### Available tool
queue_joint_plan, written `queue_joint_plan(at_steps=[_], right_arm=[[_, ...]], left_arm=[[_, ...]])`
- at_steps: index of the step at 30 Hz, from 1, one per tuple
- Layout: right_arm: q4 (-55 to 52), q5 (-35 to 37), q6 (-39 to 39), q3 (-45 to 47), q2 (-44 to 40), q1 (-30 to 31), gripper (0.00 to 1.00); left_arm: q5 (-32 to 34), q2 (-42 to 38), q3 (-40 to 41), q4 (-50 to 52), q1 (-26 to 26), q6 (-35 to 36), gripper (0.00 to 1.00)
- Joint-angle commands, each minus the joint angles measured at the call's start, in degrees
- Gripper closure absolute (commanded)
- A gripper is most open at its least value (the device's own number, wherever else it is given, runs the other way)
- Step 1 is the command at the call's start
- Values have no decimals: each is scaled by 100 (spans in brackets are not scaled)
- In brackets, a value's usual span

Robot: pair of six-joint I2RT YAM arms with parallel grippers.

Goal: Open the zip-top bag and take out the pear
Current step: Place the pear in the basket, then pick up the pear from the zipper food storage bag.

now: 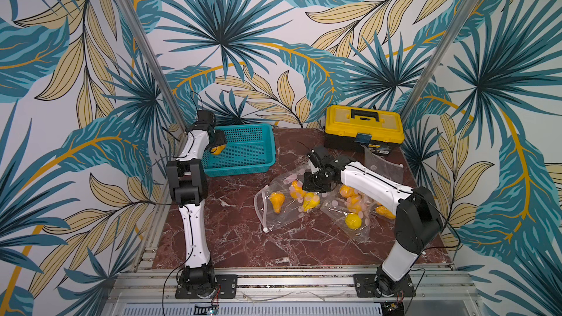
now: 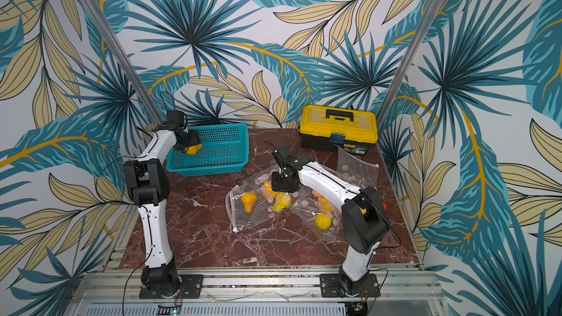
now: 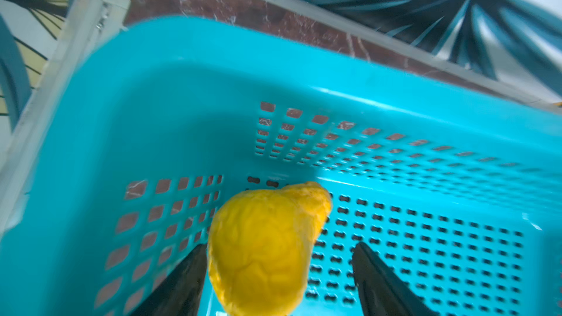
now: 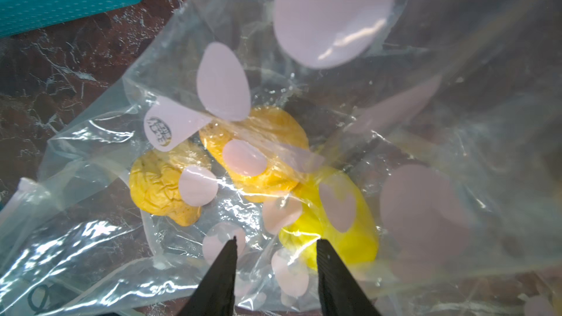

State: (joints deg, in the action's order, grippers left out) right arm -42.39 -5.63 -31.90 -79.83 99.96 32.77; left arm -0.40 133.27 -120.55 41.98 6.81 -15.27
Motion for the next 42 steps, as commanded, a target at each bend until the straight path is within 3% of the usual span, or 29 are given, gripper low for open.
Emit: queue_joint_plan(at_steps=[1, 9, 12, 19, 27, 33, 42], right_arm=[[-174, 36, -3, 23, -218, 26, 55], [-164, 27, 28, 65, -346, 25, 55], [-173, -30, 65, 16, -363, 40, 55], [-314, -143, 176, -204, -228, 268, 55], [-377, -309, 248, -433, 92, 452, 55], [-378, -320, 238, -647, 398, 560, 55], [-251, -263, 246, -690, 794, 593, 55]], left_arm=[[-87, -655, 199, -6, -13, 105, 22], [-1197, -2255, 2014, -5, -229, 207, 28], [-1975, -2964, 2869, -5, -360, 360, 29], [-2970, -4236, 4737, -6, -580, -321, 36], [-3013, -5808, 6755, -79, -1022, -986, 41], [-3332, -6364, 7795, -728, -1471, -1585, 44], [-3269, -6536, 8215, -1530, -2137, -2249, 44]])
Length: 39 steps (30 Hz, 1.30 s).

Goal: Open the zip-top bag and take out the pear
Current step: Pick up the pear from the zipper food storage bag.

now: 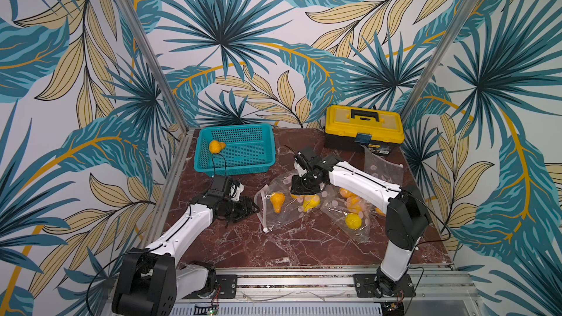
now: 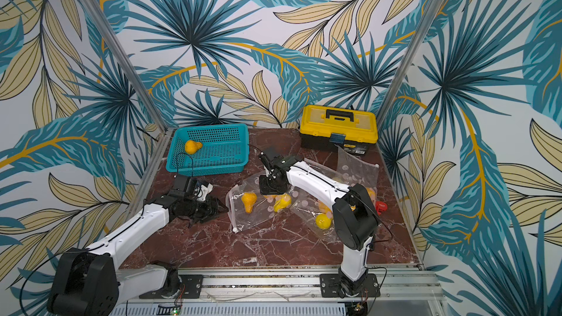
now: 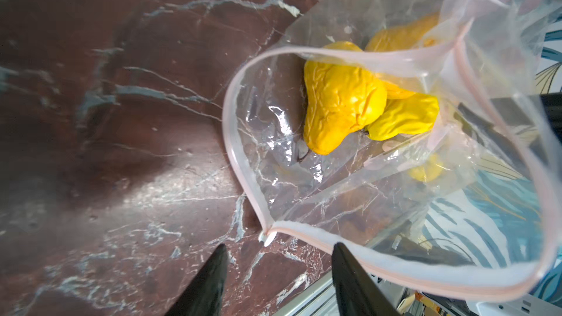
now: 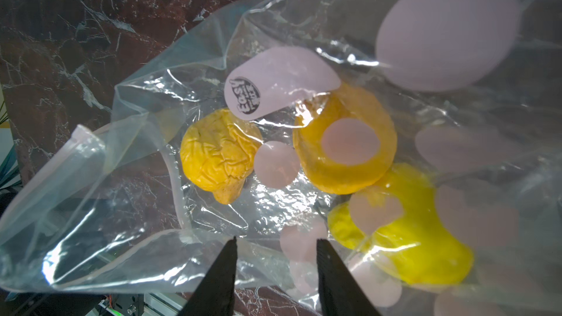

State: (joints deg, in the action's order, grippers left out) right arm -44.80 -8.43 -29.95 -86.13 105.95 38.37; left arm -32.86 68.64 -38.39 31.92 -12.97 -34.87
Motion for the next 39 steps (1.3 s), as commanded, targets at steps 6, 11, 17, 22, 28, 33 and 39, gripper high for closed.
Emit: queue_joint_plan(at_steps=[6, 11, 17, 22, 28, 33, 39], right_arm=[[129, -9, 7, 41, 361, 34, 55], [147, -36, 1, 43, 461, 38, 55], [142, -61, -6, 26, 487, 39, 55], [120, -54, -1, 33, 479, 40, 55], [129, -52, -10, 43, 473, 31, 55], [154, -45, -28, 58, 488, 40, 55], [142, 6, -11, 91, 488, 37, 55]], left_arm=[[352, 290, -106, -898, -532, -511, 42], [865, 854, -421, -1035, -900, -675, 40], [1351, 1585, -997, -1182, -1323, -760, 30], [1846, 2085, -1454, -1202, -1632, -706, 21], [2010, 2816, -1910, -1206, -1870, -617, 19], [1926, 3250, -2234, -1207, -2046, -507, 19], [1923, 3486, -2300, -1203, -2098, -468, 27]])
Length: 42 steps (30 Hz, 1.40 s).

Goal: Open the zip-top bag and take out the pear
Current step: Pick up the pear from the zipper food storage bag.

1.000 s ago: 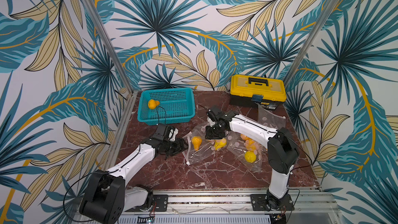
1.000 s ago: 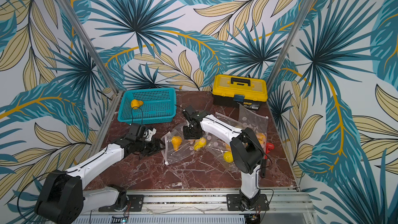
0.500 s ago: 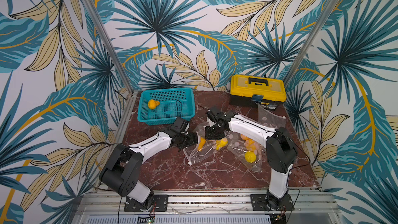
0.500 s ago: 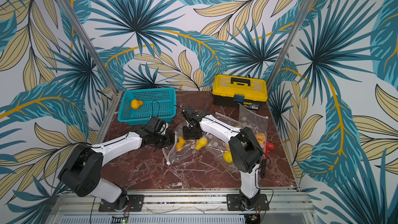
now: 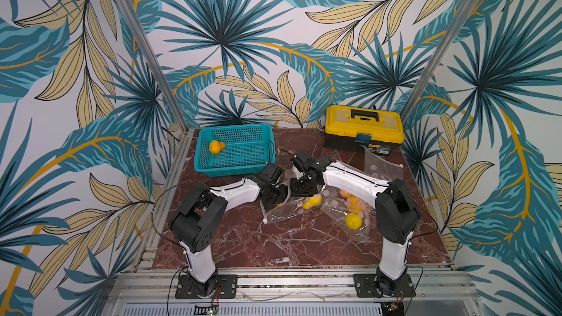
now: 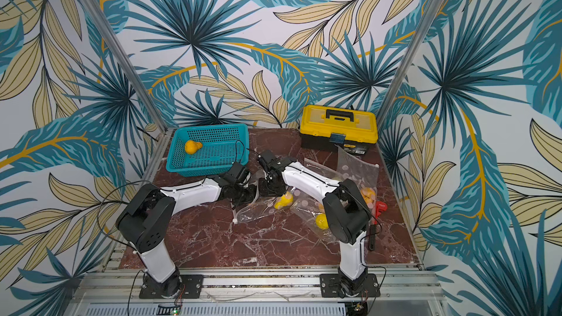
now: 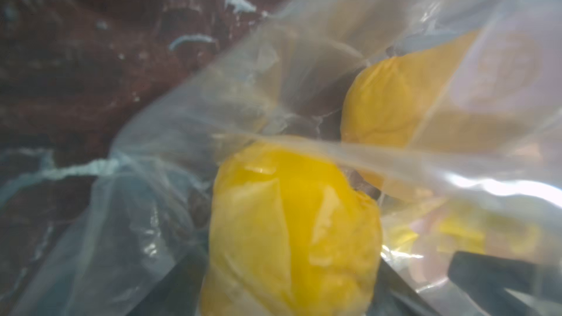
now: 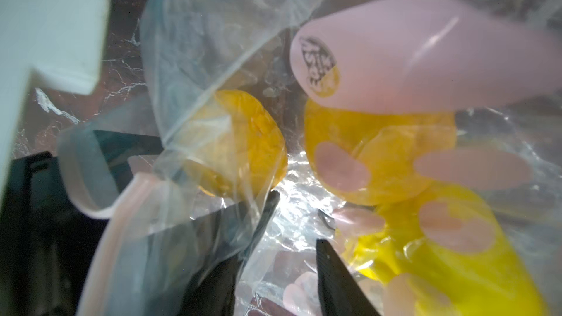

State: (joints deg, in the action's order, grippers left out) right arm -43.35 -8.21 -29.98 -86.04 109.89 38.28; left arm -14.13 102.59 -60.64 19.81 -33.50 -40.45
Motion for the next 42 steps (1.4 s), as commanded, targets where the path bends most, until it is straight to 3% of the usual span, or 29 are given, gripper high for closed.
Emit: queue_joint_plan(at_steps=[1, 13, 20, 30, 37, 42], right_arm=[[-9, 11, -8, 93, 86, 41, 55], [-24, 291, 9, 268, -2, -52, 56], [37, 315, -3, 456, -85, -155, 56], [7, 307, 1, 432, -110, -190, 56], [-139, 320, 23, 281, -219, -190, 56], [-198, 363, 18, 215, -358, -196, 55]], left_arm=[[67, 74, -47, 7, -43, 82, 29], [559, -1111, 321, 743, -34, 448, 45], [579, -1795, 551, 1209, 25, 502, 49], [290, -2621, 609, 1505, 637, 775, 50], [516, -2491, 12, 1560, 1187, 1253, 50], [842, -1764, -902, 1561, 1857, 1775, 50]])
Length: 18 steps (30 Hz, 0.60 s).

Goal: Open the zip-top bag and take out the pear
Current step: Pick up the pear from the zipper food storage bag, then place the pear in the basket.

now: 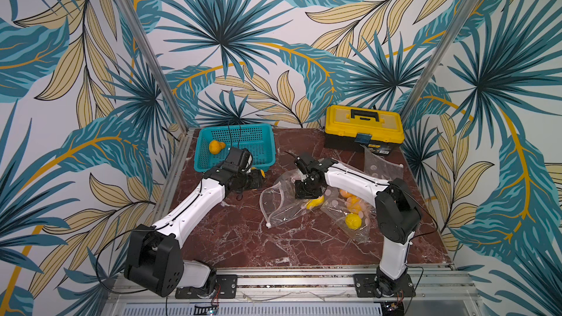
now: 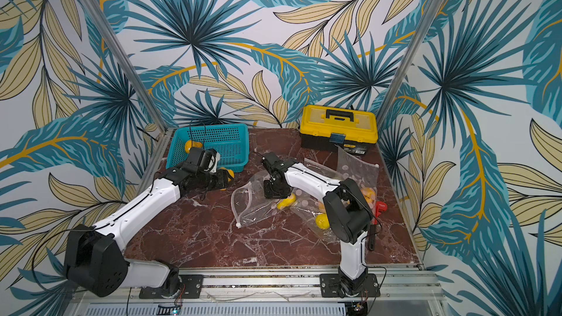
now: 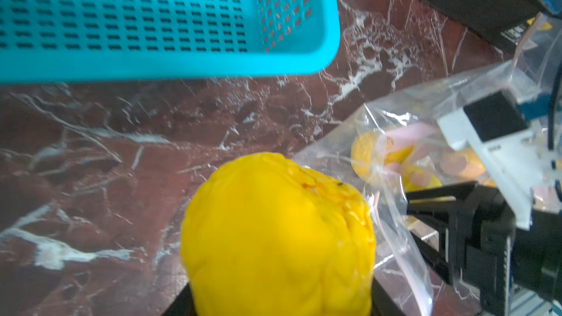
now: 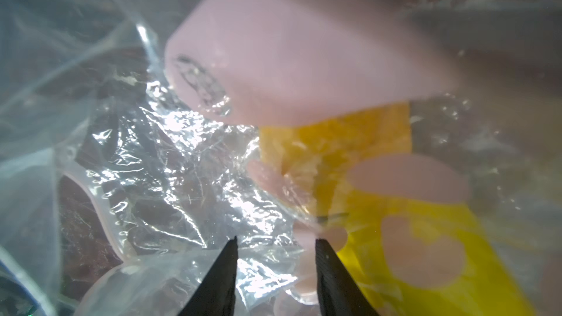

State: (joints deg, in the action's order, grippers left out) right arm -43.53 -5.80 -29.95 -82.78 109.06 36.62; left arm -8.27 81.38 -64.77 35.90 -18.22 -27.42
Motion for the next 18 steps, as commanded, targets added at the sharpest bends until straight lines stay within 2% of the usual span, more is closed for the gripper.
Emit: queue_joint_plan(at_steps=[1, 10, 18], right_arm=[[-208, 111, 8, -142, -292, -28, 55], [-381, 147, -45, -260, -560, -25, 47], [-536, 220, -97, -335, -728, -29, 46]], left_arm=[[247, 564, -693, -48, 443, 568, 50], [192, 2724, -2669, -22, 1329, 1211, 51], [508, 4595, -4250, -22, 1628, 1402, 51]])
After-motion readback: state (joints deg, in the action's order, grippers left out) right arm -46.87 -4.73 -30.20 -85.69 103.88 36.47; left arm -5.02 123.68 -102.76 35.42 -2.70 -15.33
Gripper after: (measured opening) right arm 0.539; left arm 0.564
